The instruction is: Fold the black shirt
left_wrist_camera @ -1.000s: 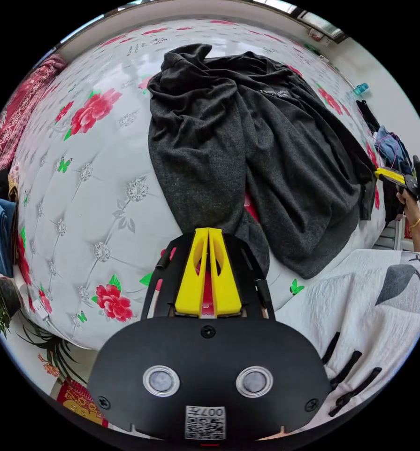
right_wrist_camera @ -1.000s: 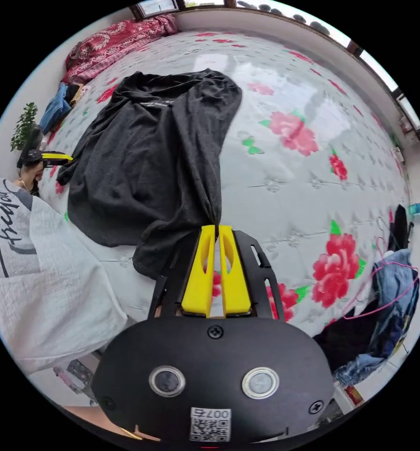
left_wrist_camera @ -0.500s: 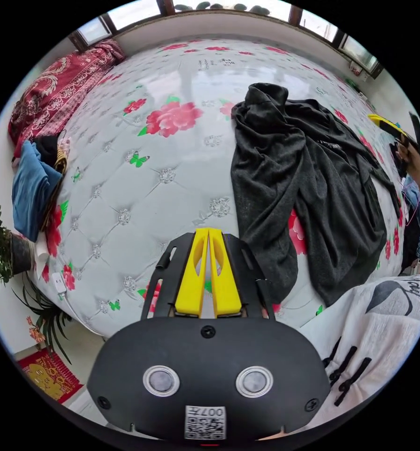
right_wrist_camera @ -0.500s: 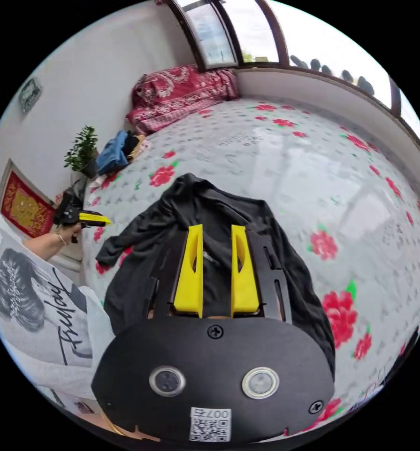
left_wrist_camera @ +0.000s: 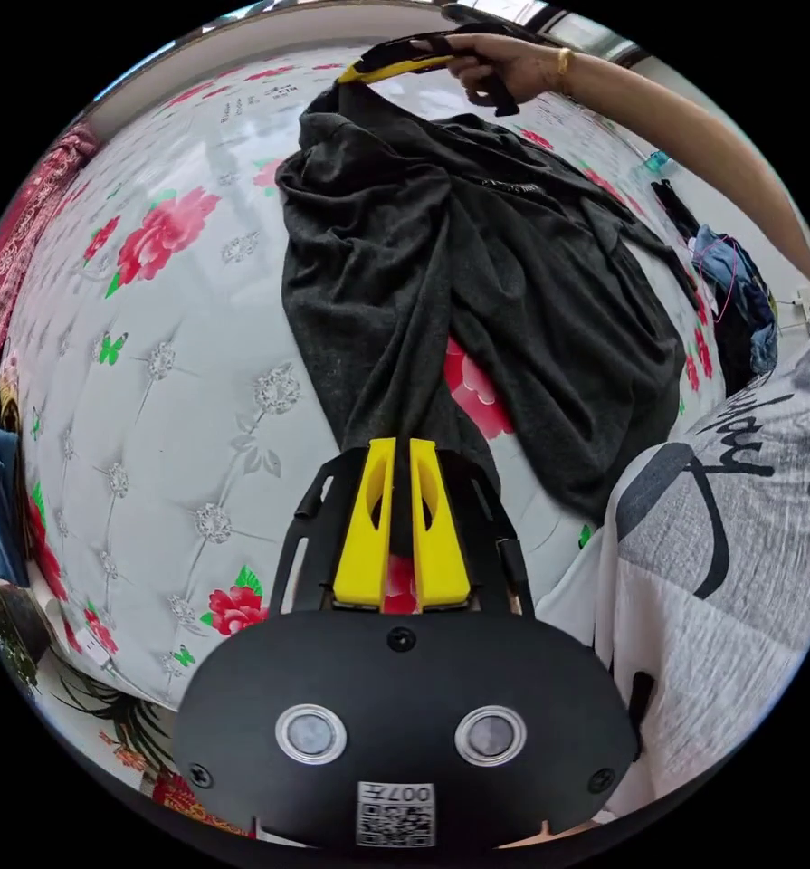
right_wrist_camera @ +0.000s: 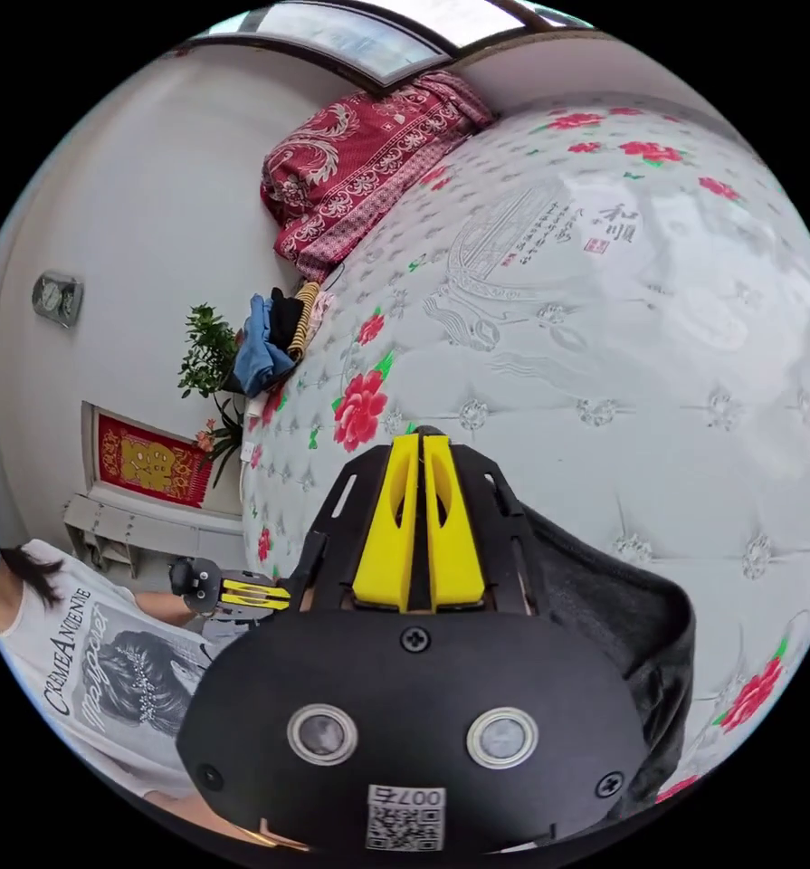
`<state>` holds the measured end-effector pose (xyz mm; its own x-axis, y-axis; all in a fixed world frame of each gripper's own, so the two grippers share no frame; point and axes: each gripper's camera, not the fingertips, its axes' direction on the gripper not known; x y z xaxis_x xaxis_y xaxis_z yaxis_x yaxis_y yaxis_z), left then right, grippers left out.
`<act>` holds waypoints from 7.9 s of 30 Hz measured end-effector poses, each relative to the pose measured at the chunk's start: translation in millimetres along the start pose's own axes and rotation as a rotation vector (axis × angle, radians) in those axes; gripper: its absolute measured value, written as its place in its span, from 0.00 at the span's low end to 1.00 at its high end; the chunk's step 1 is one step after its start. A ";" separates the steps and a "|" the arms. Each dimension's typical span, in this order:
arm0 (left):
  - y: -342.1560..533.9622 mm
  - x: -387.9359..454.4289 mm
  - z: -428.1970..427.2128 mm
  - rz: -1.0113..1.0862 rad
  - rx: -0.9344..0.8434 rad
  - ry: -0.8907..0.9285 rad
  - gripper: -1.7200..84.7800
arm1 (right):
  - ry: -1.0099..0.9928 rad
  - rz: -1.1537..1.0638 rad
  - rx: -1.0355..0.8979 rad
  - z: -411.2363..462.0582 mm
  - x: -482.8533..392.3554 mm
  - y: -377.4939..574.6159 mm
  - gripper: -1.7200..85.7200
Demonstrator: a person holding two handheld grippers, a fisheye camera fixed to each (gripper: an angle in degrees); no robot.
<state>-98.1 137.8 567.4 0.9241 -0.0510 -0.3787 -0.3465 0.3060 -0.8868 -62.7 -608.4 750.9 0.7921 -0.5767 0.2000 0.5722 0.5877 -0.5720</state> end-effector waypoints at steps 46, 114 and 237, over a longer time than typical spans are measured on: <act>190.1 183.3 80.2 0.275 0.061 -0.231 0.04 | 0.714 -0.138 -0.287 4.9 -179.0 499.5 0.12; 213.6 97.3 -29.2 0.194 0.151 0.006 0.01 | 0.536 0.157 -0.035 -70.3 -272.2 633.6 0.04; 243.9 -3.5 -27.4 -0.115 -0.042 -0.120 0.01 | 0.537 0.418 -0.210 -28.2 -158.5 659.5 0.02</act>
<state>-190.2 186.6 345.1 0.9699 0.0314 -0.2414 -0.2410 0.2650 -0.9337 183.1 -145.4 319.5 0.6913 -0.5587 -0.4581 0.1479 0.7301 -0.6672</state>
